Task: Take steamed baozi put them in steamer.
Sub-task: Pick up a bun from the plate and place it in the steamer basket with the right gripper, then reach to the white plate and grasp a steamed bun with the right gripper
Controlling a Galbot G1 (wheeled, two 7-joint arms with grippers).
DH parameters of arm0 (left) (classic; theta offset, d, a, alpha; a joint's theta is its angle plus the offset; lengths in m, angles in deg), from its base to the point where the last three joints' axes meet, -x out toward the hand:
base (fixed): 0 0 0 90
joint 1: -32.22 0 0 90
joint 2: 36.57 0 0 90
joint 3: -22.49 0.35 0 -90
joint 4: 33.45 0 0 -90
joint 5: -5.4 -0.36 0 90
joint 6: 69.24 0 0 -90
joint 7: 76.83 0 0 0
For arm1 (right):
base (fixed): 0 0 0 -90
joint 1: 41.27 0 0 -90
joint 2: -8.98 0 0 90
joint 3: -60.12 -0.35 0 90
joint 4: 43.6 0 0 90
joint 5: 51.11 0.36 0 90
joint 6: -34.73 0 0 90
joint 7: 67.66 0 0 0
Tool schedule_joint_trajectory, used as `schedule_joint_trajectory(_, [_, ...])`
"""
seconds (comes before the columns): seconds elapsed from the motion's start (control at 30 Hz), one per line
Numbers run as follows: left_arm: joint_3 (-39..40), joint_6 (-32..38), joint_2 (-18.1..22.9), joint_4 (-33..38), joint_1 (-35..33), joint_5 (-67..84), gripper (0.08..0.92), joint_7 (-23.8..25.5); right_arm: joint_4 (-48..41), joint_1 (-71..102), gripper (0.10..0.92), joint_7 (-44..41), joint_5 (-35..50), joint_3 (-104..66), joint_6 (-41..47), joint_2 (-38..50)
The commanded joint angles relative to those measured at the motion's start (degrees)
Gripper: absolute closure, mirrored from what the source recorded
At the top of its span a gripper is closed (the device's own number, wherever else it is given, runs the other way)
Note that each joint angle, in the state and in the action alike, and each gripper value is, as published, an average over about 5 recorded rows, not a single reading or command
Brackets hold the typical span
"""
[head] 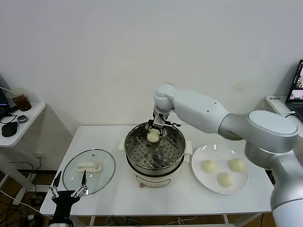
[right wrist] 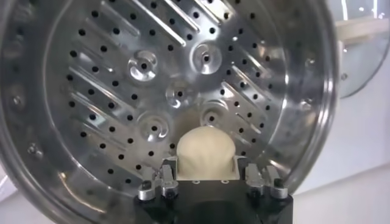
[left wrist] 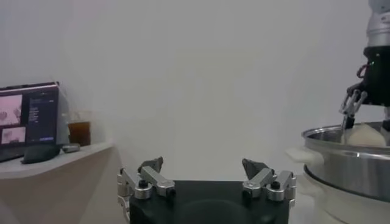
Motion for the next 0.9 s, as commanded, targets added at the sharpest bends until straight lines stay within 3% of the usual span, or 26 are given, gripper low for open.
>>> schedule_joint_trajectory(0.03, [-0.08,0.04,-0.03,-0.09,0.00,-0.02,0.177,-0.01,-3.06,1.82,0.415,1.38,-5.46,-1.33,-4.41,-1.13])
schedule_joint_trajectory(0.3, [0.01,0.09,0.16,-0.13,0.14,-0.01,0.177,-0.09,-1.99,0.92,0.228,2.86,-1.14,-1.38,-5.27,-0.27])
schedule_joint_trajectory(0.5, [-0.31,0.05,-0.19,0.13,0.24,0.23,0.177,-0.07,7.38,-6.04,0.203,-0.23,12.23,0.68,1.62,5.74])
schedule_joint_trajectory(0.7, [-0.65,0.08,-0.84,0.14,0.52,0.61,0.177,-0.11,24.64,-17.37,0.203,-6.34,30.97,7.64,29.40,21.02])
schedule_joint_trajectory(0.9, [-0.12,0.36,-1.72,-0.64,1.47,0.46,0.177,-0.03,35.67,-20.91,0.203,-7.87,37.10,10.16,55.15,35.31])
